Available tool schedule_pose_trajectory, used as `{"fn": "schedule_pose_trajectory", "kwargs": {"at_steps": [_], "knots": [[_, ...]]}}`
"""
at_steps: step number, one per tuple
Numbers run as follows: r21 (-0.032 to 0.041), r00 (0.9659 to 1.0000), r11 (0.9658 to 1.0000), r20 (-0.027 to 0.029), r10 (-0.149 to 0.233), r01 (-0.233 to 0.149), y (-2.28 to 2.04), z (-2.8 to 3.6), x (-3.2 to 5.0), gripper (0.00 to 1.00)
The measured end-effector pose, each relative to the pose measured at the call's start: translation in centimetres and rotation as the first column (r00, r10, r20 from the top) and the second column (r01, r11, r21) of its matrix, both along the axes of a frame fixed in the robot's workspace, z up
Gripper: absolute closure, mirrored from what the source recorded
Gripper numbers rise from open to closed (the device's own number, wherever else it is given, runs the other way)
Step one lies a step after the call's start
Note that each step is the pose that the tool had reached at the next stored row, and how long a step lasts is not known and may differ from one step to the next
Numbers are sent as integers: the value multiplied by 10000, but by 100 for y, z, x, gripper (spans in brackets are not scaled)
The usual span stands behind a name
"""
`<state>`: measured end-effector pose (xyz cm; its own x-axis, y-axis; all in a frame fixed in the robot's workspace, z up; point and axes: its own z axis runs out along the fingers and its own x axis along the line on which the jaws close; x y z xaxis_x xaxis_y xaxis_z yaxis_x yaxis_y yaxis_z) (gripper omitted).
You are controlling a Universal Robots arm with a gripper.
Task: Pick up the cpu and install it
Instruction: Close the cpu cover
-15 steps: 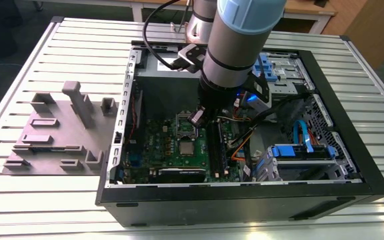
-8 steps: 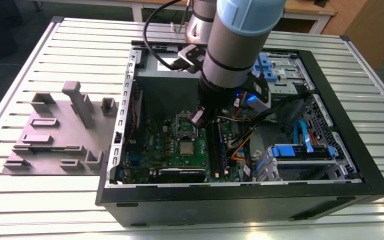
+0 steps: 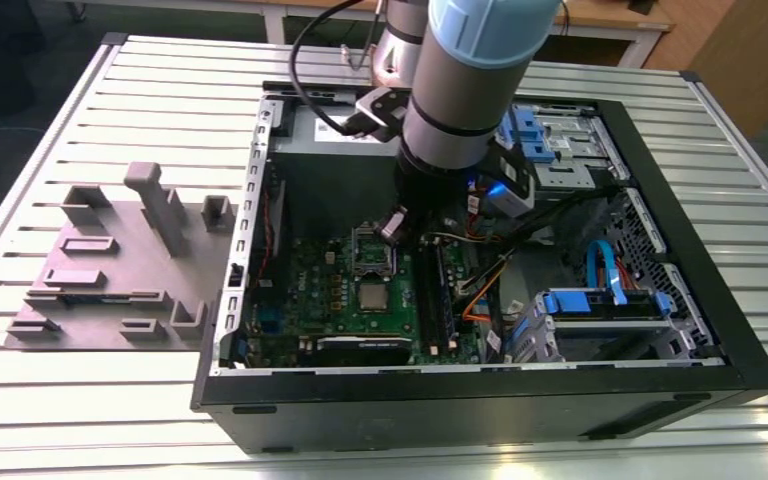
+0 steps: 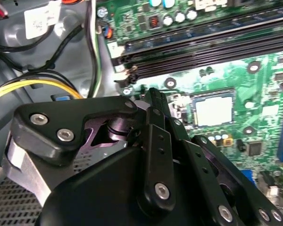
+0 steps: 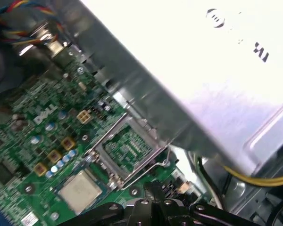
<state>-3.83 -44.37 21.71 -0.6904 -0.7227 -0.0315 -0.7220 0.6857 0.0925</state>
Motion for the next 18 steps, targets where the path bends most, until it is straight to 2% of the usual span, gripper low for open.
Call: {"fn": "schedule_pose_trajectory", "kwargs": {"at_steps": [3, 6, 18], "knots": [[2, 10000, 10000, 1, 0, 0, 43, -28, 0, 90], [-1, 10000, 10000, 0, 0, 0, 55, -59, -4, 90], [0, 10000, 10000, 30, -1, 1, 99, -103, -42, 90]]}}
